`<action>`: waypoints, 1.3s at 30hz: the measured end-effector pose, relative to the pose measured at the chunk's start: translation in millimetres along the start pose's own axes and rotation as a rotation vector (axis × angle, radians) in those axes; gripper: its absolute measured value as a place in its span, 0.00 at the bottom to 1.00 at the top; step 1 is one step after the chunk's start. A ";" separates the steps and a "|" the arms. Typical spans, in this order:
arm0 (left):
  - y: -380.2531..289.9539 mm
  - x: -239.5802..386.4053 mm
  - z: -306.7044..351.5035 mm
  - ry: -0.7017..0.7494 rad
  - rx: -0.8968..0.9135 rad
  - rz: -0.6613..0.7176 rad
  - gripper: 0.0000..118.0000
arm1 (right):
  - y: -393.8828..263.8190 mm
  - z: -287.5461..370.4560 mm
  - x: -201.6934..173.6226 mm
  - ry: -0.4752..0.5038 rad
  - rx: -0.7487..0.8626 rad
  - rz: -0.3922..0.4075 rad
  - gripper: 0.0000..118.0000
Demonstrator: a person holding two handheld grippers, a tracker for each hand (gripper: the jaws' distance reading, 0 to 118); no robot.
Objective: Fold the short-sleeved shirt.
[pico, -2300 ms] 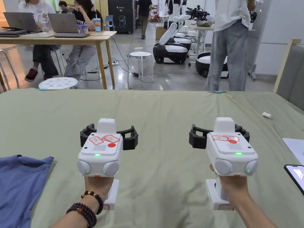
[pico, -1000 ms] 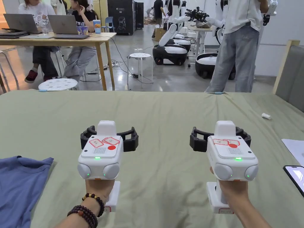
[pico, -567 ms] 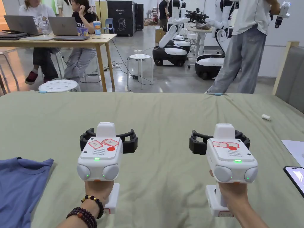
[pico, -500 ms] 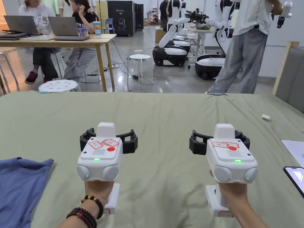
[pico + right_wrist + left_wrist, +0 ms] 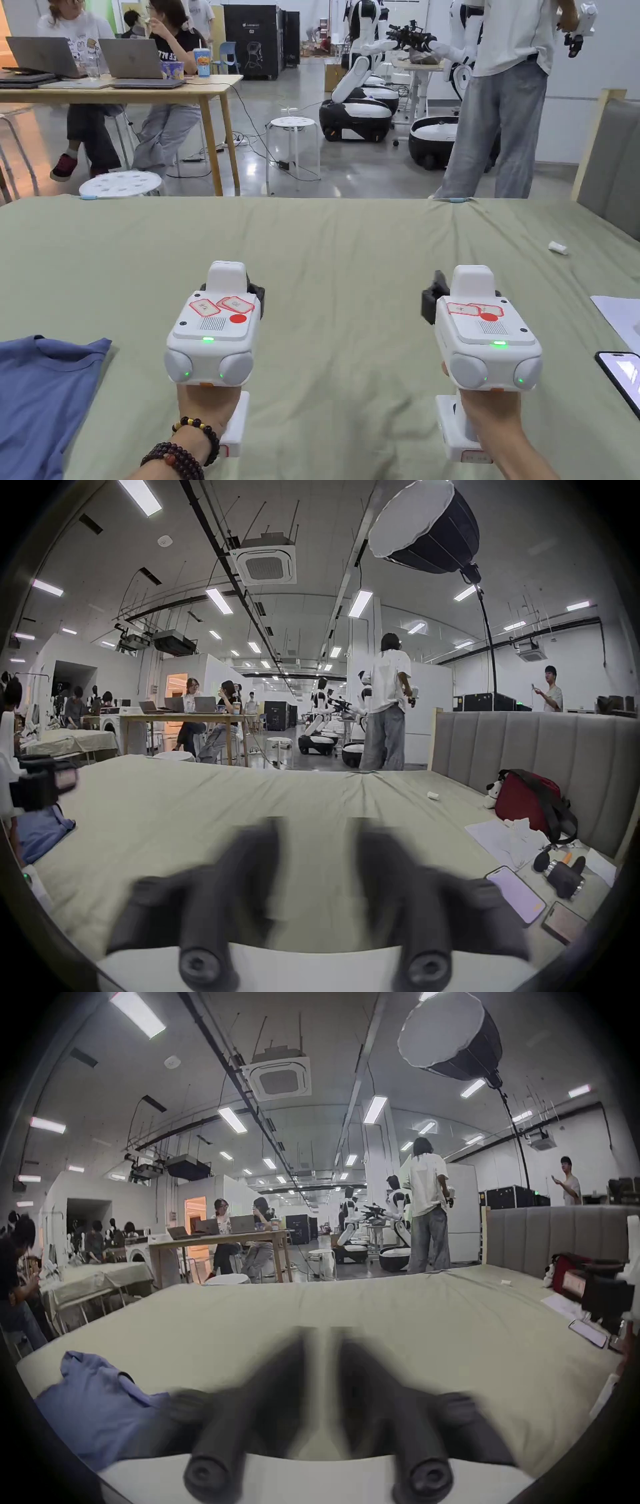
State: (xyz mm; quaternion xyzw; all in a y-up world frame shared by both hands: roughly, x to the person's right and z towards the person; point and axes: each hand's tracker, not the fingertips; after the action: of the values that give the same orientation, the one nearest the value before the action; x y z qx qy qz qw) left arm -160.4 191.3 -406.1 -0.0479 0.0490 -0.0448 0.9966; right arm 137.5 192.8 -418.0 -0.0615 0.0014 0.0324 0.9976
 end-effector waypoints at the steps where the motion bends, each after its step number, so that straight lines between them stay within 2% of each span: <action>1: 1.9 0.9 -0.4 0.005 0.005 0.011 0.00 | -0.2 -0.6 0.2 -0.009 -0.006 0.003 0.00; 3: 4.8 -0.4 -0.3 -0.044 -0.001 0.041 0.00 | 0.1 -0.8 2.0 -0.008 -0.013 -0.006 0.00; 4: 6.0 2.0 -1.5 -0.029 -0.002 0.031 0.00 | -0.7 -1.7 3.6 0.018 -0.023 -0.016 0.00; 7: 5.1 3.7 -2.2 -0.017 0.003 0.013 0.00 | -2.1 -1.6 0.8 0.001 -0.014 0.016 0.00; 10: 5.4 0.6 -3.9 -0.013 -0.008 0.035 0.00 | -0.8 -1.7 0.2 0.019 -0.019 0.005 0.00; 15: 3.3 -23.2 5.8 0.013 0.003 0.016 0.00 | 4.9 -8.1 -30.4 0.046 -0.024 0.012 0.00; 18: 0.3 -58.2 17.2 0.067 0.011 -0.005 0.00 | 9.9 -8.5 -72.2 0.104 -0.010 0.031 0.00; 21: -1.8 -105.4 29.9 0.167 -0.003 -0.016 0.00 | 15.5 -4.5 -123.6 0.219 0.006 0.032 0.00; 26: -8.5 -192.0 73.5 0.336 -0.011 0.057 0.00 | 18.5 6.4 -218.3 0.381 0.007 0.042 0.00; 31: -19.0 -252.3 111.1 0.438 -0.042 0.007 0.00 | 17.1 31.6 -297.3 0.545 0.015 0.077 0.00; 34: -22.9 -273.3 124.6 0.467 -0.046 0.026 0.00 | 16.0 46.9 -323.7 0.594 0.039 0.114 0.00; 39: -29.0 -284.1 126.8 0.468 -0.067 0.038 0.00 | 16.7 48.0 -337.5 0.610 0.033 0.118 0.00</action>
State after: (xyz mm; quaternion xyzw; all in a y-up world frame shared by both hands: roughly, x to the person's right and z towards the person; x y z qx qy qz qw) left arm -431.5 200.7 -251.1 -0.0686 0.2812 -0.0341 0.9566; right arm -200.5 193.5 -370.1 -0.0522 0.3048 0.0702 0.9484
